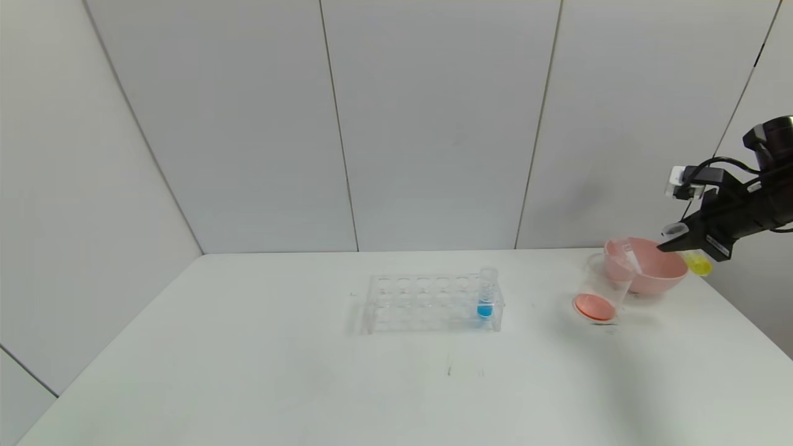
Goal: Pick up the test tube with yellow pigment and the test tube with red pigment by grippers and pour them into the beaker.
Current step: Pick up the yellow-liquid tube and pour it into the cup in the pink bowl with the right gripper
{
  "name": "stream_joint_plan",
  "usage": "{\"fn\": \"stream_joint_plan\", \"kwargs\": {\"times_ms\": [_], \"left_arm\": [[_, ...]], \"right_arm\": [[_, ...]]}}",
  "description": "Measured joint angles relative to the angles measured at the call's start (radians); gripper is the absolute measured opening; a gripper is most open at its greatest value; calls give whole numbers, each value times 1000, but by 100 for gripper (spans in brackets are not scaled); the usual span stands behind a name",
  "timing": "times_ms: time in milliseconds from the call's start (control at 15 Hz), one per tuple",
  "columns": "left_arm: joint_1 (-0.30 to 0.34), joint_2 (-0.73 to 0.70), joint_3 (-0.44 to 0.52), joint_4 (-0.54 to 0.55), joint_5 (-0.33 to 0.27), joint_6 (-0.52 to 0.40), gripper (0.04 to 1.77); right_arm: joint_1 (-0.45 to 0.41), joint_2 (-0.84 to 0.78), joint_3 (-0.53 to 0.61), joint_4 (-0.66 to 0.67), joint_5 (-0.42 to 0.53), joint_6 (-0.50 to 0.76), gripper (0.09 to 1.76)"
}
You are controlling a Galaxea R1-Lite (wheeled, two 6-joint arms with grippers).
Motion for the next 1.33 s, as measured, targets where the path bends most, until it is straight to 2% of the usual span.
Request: {"fn": "stream_joint_plan", "kwargs": {"times_ms": [133,467,933,1333], "left_arm": [[0,0,0,0,0,0,172],[0,0,0,0,0,0,172],[0,0,0,0,0,0,172],[0,0,0,0,0,0,172]], "right_arm": [[36,26,-39,-2,-72,-20,53],[109,51,-52,-23,-182,-50,53],[140,39,-53,0,-365,-127,53],[189,26,-53,40,-459,-156,53]]}}
